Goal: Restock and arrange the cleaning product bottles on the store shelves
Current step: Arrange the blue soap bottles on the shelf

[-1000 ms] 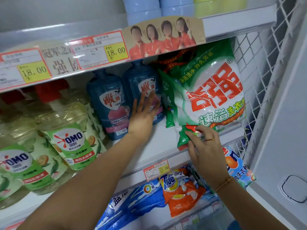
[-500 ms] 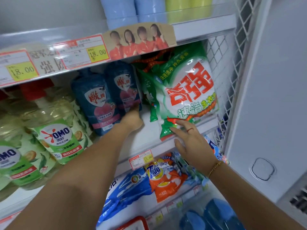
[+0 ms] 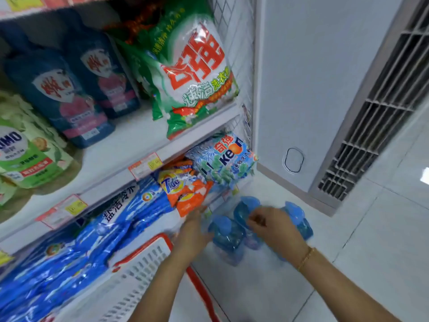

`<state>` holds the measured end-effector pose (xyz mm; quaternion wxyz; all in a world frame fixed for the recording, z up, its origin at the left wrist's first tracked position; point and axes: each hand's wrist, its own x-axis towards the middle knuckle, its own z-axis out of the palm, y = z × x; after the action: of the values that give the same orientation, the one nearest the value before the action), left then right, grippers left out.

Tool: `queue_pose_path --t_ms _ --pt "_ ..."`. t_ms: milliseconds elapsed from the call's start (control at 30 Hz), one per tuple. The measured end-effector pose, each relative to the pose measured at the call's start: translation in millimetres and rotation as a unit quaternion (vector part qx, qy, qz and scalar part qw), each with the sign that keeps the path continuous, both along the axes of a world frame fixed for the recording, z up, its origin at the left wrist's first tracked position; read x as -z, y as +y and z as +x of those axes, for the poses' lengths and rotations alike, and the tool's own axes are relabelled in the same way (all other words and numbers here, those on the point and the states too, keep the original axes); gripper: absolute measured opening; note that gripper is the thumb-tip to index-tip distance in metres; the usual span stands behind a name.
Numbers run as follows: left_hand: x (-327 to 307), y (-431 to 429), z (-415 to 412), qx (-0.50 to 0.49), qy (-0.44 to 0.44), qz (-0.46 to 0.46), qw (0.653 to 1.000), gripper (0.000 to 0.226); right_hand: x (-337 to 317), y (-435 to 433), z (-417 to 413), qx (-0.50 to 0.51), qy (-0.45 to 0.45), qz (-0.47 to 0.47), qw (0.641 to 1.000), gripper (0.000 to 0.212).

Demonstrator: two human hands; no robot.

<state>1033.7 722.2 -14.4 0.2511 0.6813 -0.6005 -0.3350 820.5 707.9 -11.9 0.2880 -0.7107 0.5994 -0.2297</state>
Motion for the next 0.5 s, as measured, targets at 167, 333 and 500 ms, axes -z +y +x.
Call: queue_pose_path --t_ms 167,333,500 --pt "17.4 -19.9 -2.4 0.175 -0.096 0.049 0.979 0.074 85.4 36.8 9.1 0.069 -0.074 0.131 0.986 0.030" --pt "14.0 -42.6 -13.8 0.275 -0.255 0.040 0.926 0.050 122.2 50.2 23.8 0.082 -0.130 0.192 0.969 0.079" --pt "2.8 -52.3 -19.3 0.344 -0.312 0.026 0.885 0.036 128.8 51.5 32.4 0.085 -0.157 0.156 0.971 0.086"
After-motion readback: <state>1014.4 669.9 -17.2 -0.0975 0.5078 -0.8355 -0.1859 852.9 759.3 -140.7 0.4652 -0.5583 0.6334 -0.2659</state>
